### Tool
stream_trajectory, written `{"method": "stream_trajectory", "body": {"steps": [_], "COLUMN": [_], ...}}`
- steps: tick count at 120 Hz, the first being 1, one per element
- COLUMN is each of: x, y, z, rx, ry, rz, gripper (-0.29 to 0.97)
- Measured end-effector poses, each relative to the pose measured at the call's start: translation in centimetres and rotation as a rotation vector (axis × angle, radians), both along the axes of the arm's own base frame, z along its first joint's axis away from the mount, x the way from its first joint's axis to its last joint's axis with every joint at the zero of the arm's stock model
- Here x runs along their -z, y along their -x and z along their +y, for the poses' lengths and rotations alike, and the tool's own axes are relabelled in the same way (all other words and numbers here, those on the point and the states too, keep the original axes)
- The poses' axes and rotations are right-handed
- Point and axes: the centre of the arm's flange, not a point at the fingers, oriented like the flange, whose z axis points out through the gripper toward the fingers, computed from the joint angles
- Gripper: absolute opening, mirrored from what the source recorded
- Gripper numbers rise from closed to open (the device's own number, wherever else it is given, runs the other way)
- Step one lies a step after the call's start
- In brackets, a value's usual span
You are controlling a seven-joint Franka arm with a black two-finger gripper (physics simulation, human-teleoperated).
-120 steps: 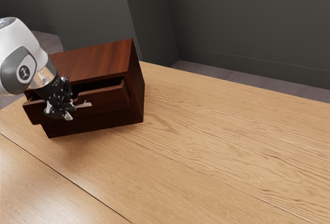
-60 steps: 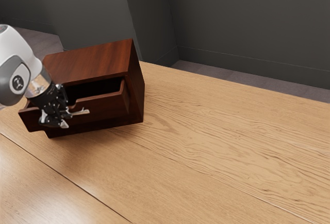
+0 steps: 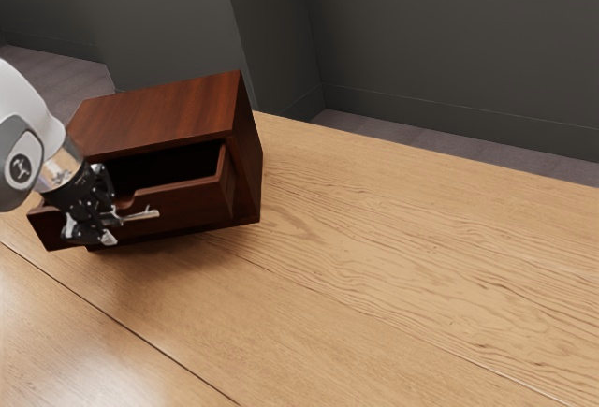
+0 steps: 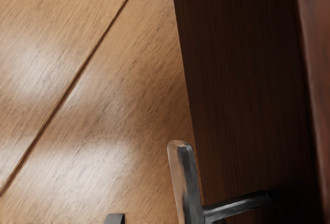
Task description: Pull the drawer handle with one arm to open the drawer
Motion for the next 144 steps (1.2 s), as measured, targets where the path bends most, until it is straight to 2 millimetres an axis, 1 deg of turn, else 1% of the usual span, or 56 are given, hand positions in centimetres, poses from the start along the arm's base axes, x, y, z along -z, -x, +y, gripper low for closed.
{"method": "stream_trajectory", "body": {"steps": [57,86,108,119,144], "x": [-0.3,-0.3,0.2,0.6,0.5], "y": [2.8,3.6,3.9,4.2,5.3], "z": [-2.0,-2.7,-2.7,-3.2,-4.1], "rx": [-0.019,-0.022,-0.028,-0.034,-0.040], "ry": [-0.011,-0.017,-0.003,-0.004,-0.010], "rz": [-0.025,-0.028,-0.025,-0.020,-0.030], "gripper": [0.13,0.12,0.12,0.12,0.11]}}
